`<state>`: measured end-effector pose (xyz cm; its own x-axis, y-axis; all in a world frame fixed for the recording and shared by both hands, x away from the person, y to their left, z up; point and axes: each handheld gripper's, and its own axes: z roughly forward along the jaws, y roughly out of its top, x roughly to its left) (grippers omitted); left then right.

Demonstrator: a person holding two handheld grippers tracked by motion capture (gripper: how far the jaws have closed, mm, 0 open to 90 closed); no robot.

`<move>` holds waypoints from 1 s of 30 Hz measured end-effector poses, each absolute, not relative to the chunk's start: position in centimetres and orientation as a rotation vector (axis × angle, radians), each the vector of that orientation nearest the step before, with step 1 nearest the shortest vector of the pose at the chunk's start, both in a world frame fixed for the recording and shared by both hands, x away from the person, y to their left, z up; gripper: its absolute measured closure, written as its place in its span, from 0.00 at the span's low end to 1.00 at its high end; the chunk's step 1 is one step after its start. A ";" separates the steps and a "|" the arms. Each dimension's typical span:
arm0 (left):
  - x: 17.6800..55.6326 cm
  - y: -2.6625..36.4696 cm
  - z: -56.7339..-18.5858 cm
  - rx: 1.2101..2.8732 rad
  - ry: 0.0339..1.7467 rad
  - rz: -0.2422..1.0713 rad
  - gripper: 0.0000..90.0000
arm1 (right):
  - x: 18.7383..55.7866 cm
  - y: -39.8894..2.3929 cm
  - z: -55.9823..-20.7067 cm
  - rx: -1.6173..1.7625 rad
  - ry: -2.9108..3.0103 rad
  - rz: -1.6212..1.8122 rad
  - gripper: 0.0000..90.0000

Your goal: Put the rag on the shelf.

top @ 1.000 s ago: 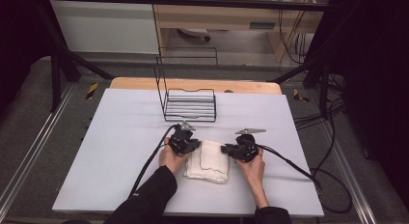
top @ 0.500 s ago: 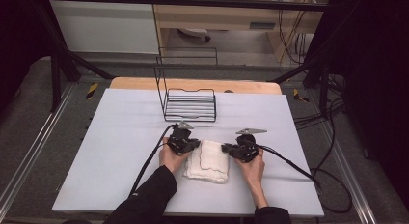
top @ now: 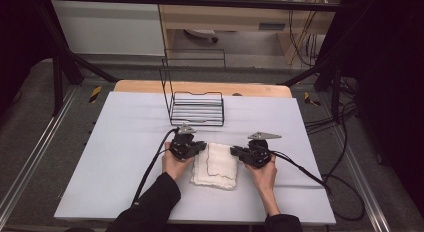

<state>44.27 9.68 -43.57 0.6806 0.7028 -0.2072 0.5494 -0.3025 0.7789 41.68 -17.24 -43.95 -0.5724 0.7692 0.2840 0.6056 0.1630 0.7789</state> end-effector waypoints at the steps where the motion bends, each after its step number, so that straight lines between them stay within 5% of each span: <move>1: 44.2 9.8 -43.5 1.984 0.961 0.223 0.93 | 41.6 -17.3 -43.8 1.346 2.250 1.377 0.90; 30: 41.5 11.5 -40.9 1.822 0.868 0.299 0.93 | 39.2 -16.7 -40.5 1.119 2.124 1.464 0.90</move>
<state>41.45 11.48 -40.89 0.7060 0.6825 -0.1894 0.4208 -0.1891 0.8872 39.24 -16.75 -40.51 -0.6380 0.7536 0.1583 0.4163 0.1646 0.8942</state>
